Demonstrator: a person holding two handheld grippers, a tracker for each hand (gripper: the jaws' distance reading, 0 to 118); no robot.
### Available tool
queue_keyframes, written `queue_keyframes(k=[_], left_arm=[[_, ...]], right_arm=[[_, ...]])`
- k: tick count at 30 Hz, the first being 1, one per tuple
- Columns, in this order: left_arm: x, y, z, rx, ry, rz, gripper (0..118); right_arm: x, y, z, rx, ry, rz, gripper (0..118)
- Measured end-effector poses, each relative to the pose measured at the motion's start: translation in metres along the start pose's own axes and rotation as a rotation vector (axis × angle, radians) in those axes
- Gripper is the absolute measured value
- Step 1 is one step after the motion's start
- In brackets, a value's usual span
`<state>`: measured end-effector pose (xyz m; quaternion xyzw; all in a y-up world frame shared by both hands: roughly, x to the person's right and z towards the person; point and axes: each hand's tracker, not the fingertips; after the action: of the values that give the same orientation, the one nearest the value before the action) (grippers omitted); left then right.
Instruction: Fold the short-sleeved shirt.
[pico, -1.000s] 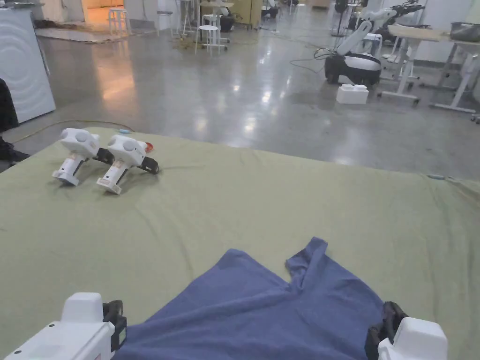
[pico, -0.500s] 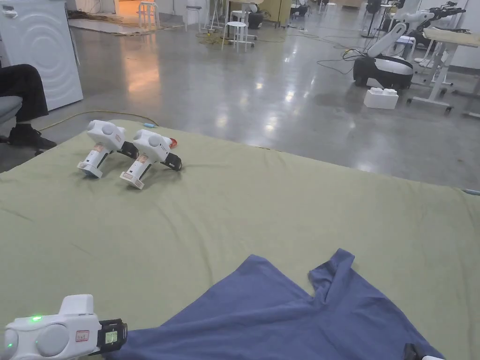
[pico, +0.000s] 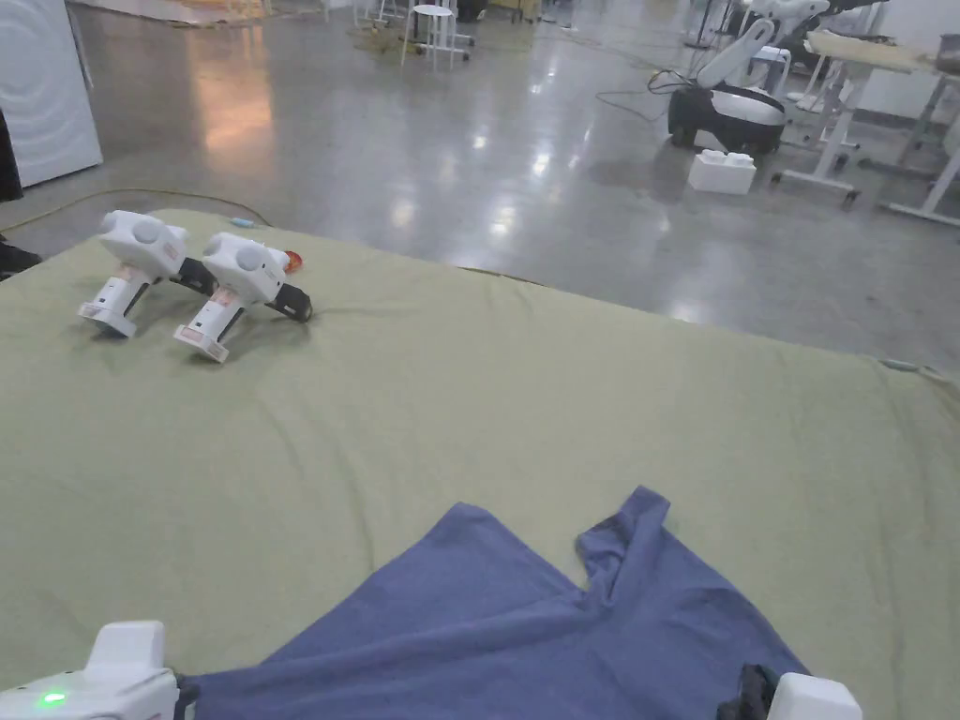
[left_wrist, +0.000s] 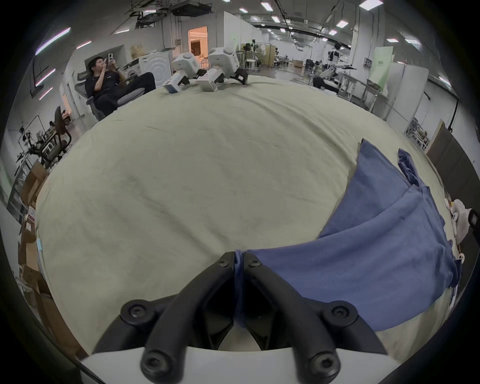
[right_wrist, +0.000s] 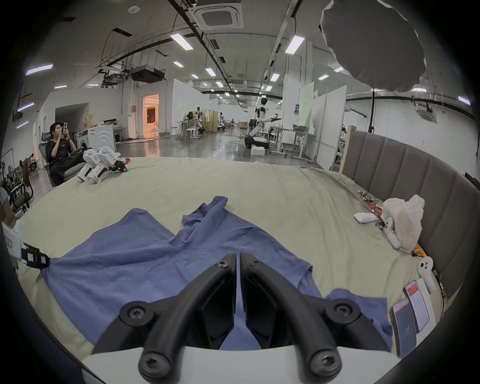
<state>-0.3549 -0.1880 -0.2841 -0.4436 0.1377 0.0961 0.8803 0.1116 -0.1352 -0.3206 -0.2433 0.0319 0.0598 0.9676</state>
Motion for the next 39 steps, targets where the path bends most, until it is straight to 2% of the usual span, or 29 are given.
queue_keyframes(k=[3, 4, 8, 11, 14, 16, 17, 18, 20, 21, 22, 24, 25, 27, 29, 31, 39], left_arm=[[-0.001, -0.004, 0.015, 0.025, -0.018, 0.037, 2], [-0.003, -0.005, 0.018, 0.027, -0.026, 0.046, 2], [-0.002, -0.008, 0.035, 0.066, -0.046, 0.075, 2], [0.0, -0.009, 0.042, 0.086, -0.052, 0.084, 2], [0.004, -0.008, 0.047, 0.1, -0.047, 0.075, 2], [0.005, -0.006, 0.049, 0.101, -0.044, 0.071, 2], [0.006, -0.005, 0.049, 0.098, -0.039, 0.067, 2], [0.007, -0.006, 0.048, 0.097, -0.034, 0.066, 2], [0.008, -0.006, 0.048, 0.098, -0.031, 0.069, 2], [0.009, -0.006, 0.048, 0.097, -0.028, 0.07, 2], [0.004, -0.009, 0.039, 0.094, -0.025, 0.07, 2], [0.006, -0.009, 0.037, 0.096, -0.015, 0.057, 2], [0.008, -0.008, 0.037, 0.098, -0.007, 0.046, 2], [-0.003, -0.013, 0.026, 0.103, -0.006, 0.04, 2], [-0.007, -0.011, 0.029, 0.121, -0.01, 0.05, 2], [-0.001, -0.011, 0.039, 0.139, -0.009, 0.055, 2], [0.014, 0.011, 0.083, 0.256, -0.037, 0.036, 2]], right_arm=[[0.018, 0.022, -0.051, -0.086, 0.03, 0.007, 64], [0.024, 0.03, -0.073, -0.132, 0.05, 0.003, 75], [0.04, 0.05, -0.159, -0.27, 0.076, 0.147, 75], [0.051, 0.057, -0.212, -0.36, 0.102, 0.186, 75], [0.054, 0.059, -0.24, -0.43, 0.131, 0.154, 75], [0.062, 0.053, -0.266, -0.466, 0.14, 0.163, 75], [0.068, 0.047, -0.28, -0.498, 0.144, 0.18, 74], [0.07, 0.045, -0.285, -0.525, 0.18, 0.172, 74], [0.075, 0.049, -0.283, -0.522, 0.177, 0.146, 71], [0.073, 0.052, -0.277, -0.528, 0.19, 0.136, 64], [0.073, 0.053, -0.272, -0.523, 0.226, 0.132, 48], [0.068, 0.049, -0.264, -0.493, 0.252, 0.186, 10], [0.058, 0.047, -0.26, -0.493, 0.265, 0.218, 2], [0.055, 0.043, -0.254, -0.459, 0.217, 0.269, 1], [0.049, 0.044, -0.247, -0.436, 0.191, 0.247, 1], [0.054, 0.05, -0.232, -0.372, 0.165, 0.189, 0], [0.076, 0.094, -0.138, -0.115, 0.118, 0.157, 0]])
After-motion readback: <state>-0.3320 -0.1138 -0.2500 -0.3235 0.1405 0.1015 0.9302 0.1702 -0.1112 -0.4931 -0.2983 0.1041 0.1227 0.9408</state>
